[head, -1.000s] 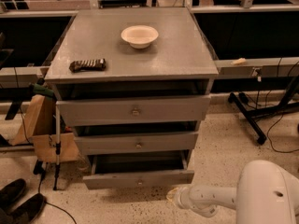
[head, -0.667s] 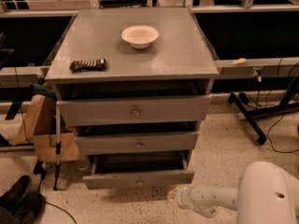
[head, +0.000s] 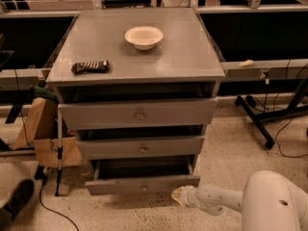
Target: Close bottom drawer
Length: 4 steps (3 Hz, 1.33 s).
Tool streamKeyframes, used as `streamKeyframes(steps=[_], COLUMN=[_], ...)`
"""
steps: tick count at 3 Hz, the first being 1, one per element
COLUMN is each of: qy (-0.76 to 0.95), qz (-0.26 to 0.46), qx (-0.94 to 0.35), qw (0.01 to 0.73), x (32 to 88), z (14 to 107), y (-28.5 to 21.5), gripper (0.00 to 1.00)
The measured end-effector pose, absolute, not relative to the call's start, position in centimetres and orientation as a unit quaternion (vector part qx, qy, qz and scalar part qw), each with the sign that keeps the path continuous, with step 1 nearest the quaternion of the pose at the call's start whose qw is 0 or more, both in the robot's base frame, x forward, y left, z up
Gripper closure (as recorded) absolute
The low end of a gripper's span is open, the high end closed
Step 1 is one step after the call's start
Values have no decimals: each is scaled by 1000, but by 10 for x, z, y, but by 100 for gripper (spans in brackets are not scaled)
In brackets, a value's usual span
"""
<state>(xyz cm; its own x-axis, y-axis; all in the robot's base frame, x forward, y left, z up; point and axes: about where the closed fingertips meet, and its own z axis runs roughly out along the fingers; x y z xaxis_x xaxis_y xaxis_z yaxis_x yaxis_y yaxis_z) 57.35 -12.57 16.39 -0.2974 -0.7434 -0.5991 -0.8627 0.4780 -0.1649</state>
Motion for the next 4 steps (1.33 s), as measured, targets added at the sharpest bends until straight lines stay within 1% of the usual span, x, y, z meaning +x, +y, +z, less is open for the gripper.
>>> streamKeyframes(steps=[1,3,4], qy=[783,764,762], qz=[100,102,96], qx=[-514,-529,-533], qw=[336,357,355], x=[593,624,635], z=[181,207,209], y=[-105,-76,-66], gripper=[84,37,14])
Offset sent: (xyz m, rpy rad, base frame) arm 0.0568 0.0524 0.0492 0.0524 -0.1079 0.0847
